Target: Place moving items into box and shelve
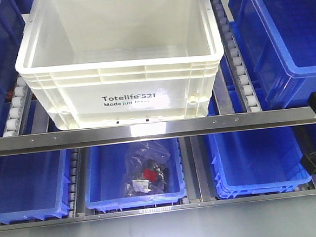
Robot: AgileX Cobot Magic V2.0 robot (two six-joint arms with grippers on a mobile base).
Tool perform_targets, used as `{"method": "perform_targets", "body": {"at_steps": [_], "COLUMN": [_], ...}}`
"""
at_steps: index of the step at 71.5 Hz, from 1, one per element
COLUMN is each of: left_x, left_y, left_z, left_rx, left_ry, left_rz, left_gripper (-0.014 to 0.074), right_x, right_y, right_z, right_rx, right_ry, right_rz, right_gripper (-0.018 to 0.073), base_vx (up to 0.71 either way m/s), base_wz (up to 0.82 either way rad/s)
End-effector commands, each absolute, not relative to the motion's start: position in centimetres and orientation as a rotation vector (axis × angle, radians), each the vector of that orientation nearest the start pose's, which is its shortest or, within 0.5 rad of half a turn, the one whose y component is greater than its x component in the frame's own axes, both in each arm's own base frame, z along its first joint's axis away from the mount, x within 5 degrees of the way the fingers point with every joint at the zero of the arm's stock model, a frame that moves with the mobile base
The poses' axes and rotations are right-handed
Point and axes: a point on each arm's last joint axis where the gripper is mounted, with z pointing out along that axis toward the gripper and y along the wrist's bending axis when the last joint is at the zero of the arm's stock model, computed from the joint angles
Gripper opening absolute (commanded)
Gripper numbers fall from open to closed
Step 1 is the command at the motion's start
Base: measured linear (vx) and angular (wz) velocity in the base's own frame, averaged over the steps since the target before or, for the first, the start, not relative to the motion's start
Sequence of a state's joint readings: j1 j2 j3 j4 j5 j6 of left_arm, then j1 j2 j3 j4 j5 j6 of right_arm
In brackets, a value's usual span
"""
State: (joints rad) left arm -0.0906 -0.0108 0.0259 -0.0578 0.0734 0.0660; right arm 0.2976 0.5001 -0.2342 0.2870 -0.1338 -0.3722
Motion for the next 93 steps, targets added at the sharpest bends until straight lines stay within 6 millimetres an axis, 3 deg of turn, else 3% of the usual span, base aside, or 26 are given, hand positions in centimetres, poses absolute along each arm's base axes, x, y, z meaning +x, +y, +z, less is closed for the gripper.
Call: {"method": "perform_targets", "body": {"at_steps": [1, 15, 29, 33, 93], "left_x": [5.6, 5.6, 5.6, 5.6, 5.6], "left_y": [-0.5, -0.5, -0.5, -0.5, -0.5], "left_z": [20.1, 20.1, 20.1, 20.1, 20.1], "left_rx": [0.075, 0.075, 0.075, 0.075, 0.075], "left_ry": [1.492, 1.492, 1.492, 1.492, 1.492], "left_rz": [-0.069, -0.069, -0.069, -0.069, -0.069], "left_gripper": [-0.0027, -0.0027, -0.0027, -0.0027, -0.0027], "right_x": [11.0, 9.8, 6.4, 5.7, 5.5], "right_y": [2.8, 3.0, 2.0, 1.7, 1.6], "right_z": [28.2, 27.3, 21.1, 20.4, 19.8], "right_rx": [-0.268, -0.293, -0.235, -0.222, -0.246], "right_ry": [1.49, 1.511, 1.473, 1.483, 1.531], "right_rz": [0.098, 0.177, 0.227, 0.236, 0.213], "right_gripper": [-0.0015, -0.0015, -0.0015, -0.0015, -0.0015], "base_vx": [0.0, 0.0, 0.0, 0.0, 0.0], "base_wz": [0.0, 0.0, 0.0, 0.0, 0.0]}}
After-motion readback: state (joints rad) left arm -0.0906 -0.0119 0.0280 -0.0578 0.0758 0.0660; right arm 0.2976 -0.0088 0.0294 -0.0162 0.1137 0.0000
